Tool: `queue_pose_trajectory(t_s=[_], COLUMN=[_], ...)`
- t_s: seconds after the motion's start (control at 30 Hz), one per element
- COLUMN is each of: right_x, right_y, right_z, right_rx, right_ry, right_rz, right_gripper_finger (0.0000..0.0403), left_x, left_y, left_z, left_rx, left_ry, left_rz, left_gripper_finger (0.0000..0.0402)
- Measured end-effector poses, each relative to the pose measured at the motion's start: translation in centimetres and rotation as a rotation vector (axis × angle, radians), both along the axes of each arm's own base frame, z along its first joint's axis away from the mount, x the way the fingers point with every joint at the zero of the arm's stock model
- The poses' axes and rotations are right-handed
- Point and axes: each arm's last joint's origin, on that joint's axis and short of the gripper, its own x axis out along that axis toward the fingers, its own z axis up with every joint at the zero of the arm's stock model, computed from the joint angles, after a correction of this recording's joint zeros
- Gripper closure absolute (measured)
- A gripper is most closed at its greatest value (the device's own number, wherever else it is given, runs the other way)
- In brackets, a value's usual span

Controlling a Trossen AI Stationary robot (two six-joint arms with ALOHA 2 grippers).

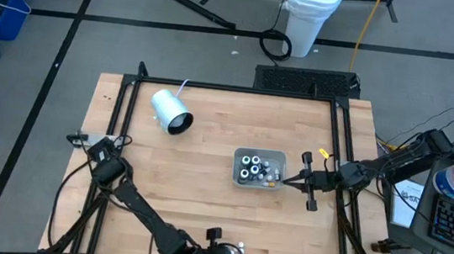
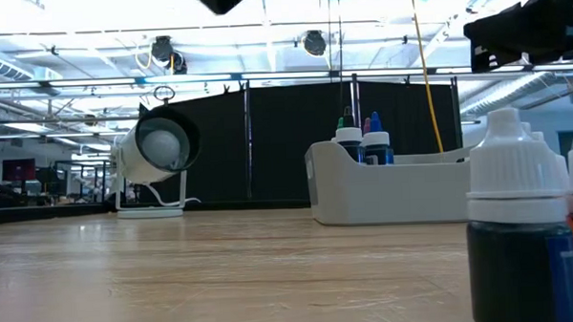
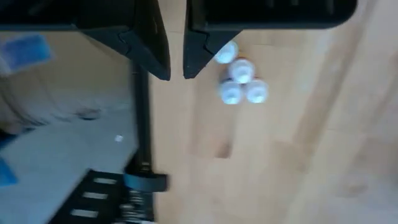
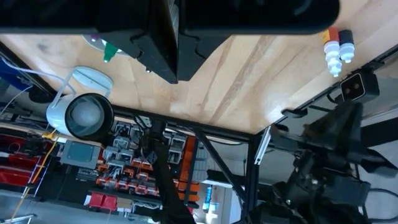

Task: Pick & Place food coloring
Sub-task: Put the small blue food coloring bottle into the gray bin

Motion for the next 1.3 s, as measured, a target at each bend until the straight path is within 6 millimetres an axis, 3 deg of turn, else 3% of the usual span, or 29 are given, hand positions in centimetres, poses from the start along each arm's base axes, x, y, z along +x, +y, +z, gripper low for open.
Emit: queue_pose_trajectory(t_s=[0.13, 0.43, 0.57, 0.87, 1.3], right_x=[0.0, 0.0, 0.0, 0.0, 0.0], right_y=[0.0, 0.0, 0.0, 0.0, 0.0], right_z=[0.0, 0.1, 0.1, 0.1, 0.2], right_rx=[-0.002, -0.001, -0.011, -0.024, -0.02], right_ry=[-0.003, -0.005, -0.008, -0.017, -0.025], right_rz=[-0.001, -0.001, -0.001, -0.001, -0.002], right_gripper_finger=[0.0399, 0.0399, 0.0399, 0.0399, 0.0399], left_x=[0.1, 0.5, 0.9, 1.6, 1.7], left_y=[0.2, 1.5, 2.1, 2.9, 2.5], left_z=[-0.5, -0.8, -0.8, -1.4, -2.4], left_rx=[-0.011, 0.012, -0.046, -0.089, -0.113], left_ry=[0.049, 0.076, 0.091, 0.134, 0.159], left_rz=[-0.042, 0.044, 0.098, 0.094, 0.061], left_gripper_finger=[0.0317, 0.0185, 0.0155, 0.0144, 0.0144])
